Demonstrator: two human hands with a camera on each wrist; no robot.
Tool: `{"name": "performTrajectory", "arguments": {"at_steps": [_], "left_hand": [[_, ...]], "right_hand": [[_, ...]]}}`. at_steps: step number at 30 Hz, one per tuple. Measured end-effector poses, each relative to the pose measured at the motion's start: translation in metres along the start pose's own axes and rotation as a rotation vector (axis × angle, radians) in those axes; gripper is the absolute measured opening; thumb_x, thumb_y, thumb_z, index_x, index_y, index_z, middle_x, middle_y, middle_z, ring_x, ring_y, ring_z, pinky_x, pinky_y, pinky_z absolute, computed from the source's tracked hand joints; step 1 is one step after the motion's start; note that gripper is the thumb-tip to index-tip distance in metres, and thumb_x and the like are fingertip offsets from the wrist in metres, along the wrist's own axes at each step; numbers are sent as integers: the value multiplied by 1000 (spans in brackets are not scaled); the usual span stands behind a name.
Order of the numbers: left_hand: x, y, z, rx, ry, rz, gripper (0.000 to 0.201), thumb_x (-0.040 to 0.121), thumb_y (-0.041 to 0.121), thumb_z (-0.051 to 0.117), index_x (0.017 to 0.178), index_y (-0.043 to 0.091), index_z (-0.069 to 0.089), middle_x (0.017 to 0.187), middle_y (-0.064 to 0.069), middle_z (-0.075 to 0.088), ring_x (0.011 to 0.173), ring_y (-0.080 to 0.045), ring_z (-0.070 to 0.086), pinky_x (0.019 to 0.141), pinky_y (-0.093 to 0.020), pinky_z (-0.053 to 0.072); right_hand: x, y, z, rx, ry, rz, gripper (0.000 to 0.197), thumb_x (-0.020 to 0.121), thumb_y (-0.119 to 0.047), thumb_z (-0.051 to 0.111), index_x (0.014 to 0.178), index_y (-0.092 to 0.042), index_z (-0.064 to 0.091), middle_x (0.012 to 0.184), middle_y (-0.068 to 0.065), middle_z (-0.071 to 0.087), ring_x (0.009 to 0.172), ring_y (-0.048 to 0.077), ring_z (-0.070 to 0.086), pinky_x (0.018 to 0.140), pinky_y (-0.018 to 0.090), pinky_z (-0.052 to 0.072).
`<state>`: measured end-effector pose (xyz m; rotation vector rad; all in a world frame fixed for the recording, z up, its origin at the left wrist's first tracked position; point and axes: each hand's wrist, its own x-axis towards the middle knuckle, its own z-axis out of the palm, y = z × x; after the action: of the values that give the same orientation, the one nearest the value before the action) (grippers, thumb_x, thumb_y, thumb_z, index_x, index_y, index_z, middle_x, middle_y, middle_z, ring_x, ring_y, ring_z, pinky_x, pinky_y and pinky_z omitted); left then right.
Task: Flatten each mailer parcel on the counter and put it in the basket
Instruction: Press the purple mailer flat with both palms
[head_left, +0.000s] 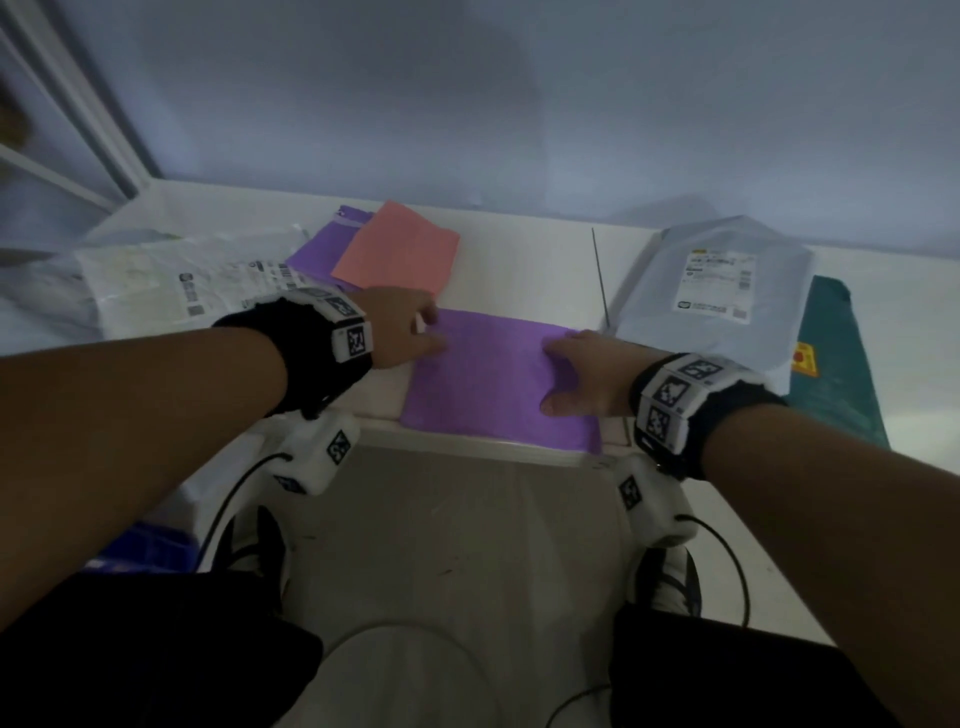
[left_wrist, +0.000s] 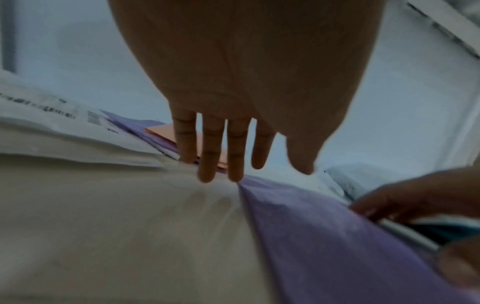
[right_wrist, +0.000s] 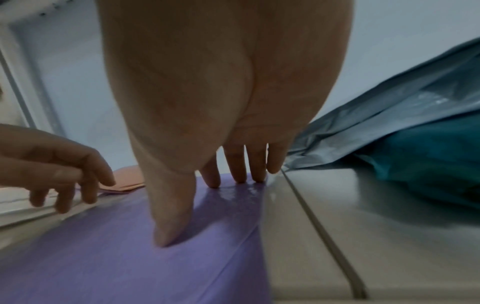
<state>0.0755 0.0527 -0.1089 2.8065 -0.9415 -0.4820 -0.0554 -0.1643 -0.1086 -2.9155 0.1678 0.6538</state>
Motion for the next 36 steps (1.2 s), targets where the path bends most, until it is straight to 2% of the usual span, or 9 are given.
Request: {"name": "performTrajectory", "arguments": {"at_steps": [4, 8, 12, 16, 21, 27, 32, 34, 36], "left_hand": [[-1, -6, -4, -114, -97, -219, 38, 91, 43, 60, 99, 6, 68, 94, -7, 73, 69, -26, 65, 61, -24, 47], [0, 4, 1, -272, -174, -262, 40, 89, 39, 61, 82, 1, 72, 74, -3, 73, 43, -19, 58, 34, -14, 38], [-2, 22, 2, -260, -240, -312, 46, 91, 46, 57, 69, 7, 64, 55, -2, 65, 46, -19, 55, 46, -19, 41], [-4, 31, 0, -239, -228, -289, 44, 93, 41, 57, 108, 0, 64, 99, -19, 66, 83, -32, 65, 63, -25, 46], [2, 26, -2, -452, -223, -327, 39, 89, 40, 63, 75, 5, 57, 64, -13, 57, 58, -29, 56, 58, -28, 44], [-1, 16, -4, -578, -252, -288, 29, 87, 30, 65, 93, 2, 63, 79, -19, 58, 62, -27, 52, 56, -29, 41], [-5, 12, -14, -745, -215, -157, 9, 94, 14, 58, 94, 11, 67, 94, -17, 67, 78, -33, 65, 74, -43, 56], [-3, 3, -20, -802, -170, -133, 19, 96, 14, 56, 110, 5, 64, 110, -22, 66, 95, -38, 65, 86, -53, 54], [-2, -6, -26, -871, -98, -118, 18, 97, 14, 55, 112, 8, 63, 114, -22, 65, 92, -32, 63, 81, -46, 53]], "right_hand": [[3, -23, -4, 57, 82, 2, 35, 82, -38, 67, 108, -17, 59, 113, 7, 62, 102, 29, 60, 85, 33, 50], [9, -44, 0, 27, 57, -40, 20, 84, -30, 66, 92, -19, 51, 101, 2, 60, 94, 22, 56, 74, 26, 38], [11, -47, 0, 12, 45, -79, 20, 86, -27, 67, 90, -19, 49, 94, -1, 53, 86, 18, 47, 72, 24, 32], [12, -45, 3, 61, 53, -73, 21, 85, -28, 68, 87, -19, 49, 93, -1, 55, 85, 19, 49, 71, 25, 33], [13, -43, 10, 119, 83, -58, 26, 83, -30, 70, 79, -22, 45, 90, -3, 56, 83, 19, 51, 69, 26, 34], [12, -44, 14, 135, 102, -116, 20, 85, -27, 67, 86, -20, 49, 91, -3, 54, 85, 19, 49, 71, 26, 34], [16, -28, 8, 264, 248, 78, 19, 88, -30, 60, 97, -19, 48, 108, 8, 60, 99, 29, 58, 76, 27, 37], [17, -14, 5, 389, 383, 199, 32, 85, -31, 63, 108, -16, 47, 117, 13, 57, 102, 33, 58, 82, 34, 46], [18, -2, 3, 598, 447, 296, 54, 85, -30, 66, 130, -14, 42, 122, 15, 57, 101, 33, 61, 85, 39, 51]]}}
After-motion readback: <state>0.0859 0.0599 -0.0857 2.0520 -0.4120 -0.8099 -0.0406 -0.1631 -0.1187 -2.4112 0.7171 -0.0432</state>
